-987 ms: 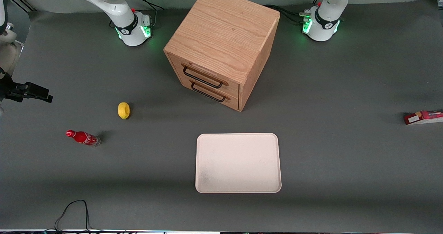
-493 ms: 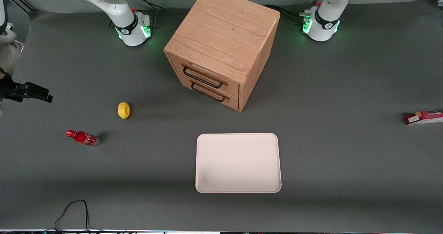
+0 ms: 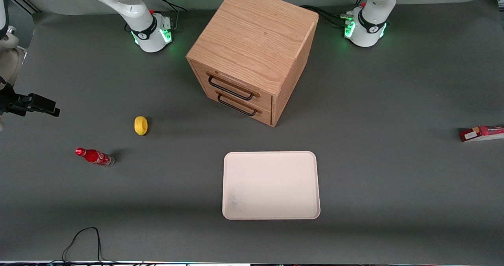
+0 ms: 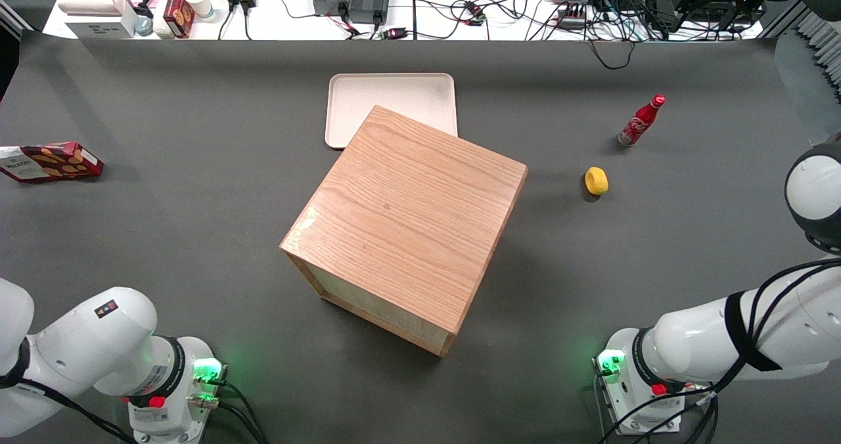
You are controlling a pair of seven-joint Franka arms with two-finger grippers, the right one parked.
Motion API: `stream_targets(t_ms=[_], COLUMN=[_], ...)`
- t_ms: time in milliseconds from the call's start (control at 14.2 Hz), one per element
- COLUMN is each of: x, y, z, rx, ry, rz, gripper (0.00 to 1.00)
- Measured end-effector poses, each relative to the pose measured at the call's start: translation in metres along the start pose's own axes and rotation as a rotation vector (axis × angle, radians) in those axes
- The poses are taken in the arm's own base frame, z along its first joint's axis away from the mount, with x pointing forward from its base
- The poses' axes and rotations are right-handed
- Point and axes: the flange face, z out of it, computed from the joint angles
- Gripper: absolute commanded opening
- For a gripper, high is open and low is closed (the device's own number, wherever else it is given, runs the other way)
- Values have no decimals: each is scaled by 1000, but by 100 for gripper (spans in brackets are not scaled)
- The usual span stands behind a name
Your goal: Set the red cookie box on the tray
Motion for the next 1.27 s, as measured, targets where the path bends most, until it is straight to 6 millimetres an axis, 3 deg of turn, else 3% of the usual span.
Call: stream_targets(t_ms=[141, 352, 775, 1057, 1128, 1269], x=[-8, -20, -16, -12, -10, -6], y=[-2, 2, 15, 19, 21, 25], z=[34, 68, 136, 162, 163, 163], rx=[-14, -20, -48, -54, -56, -61], ry=[11, 12, 33, 36, 38, 43], rz=[-5, -3, -1, -2, -2, -2], gripper=[100, 100, 100, 100, 90, 40])
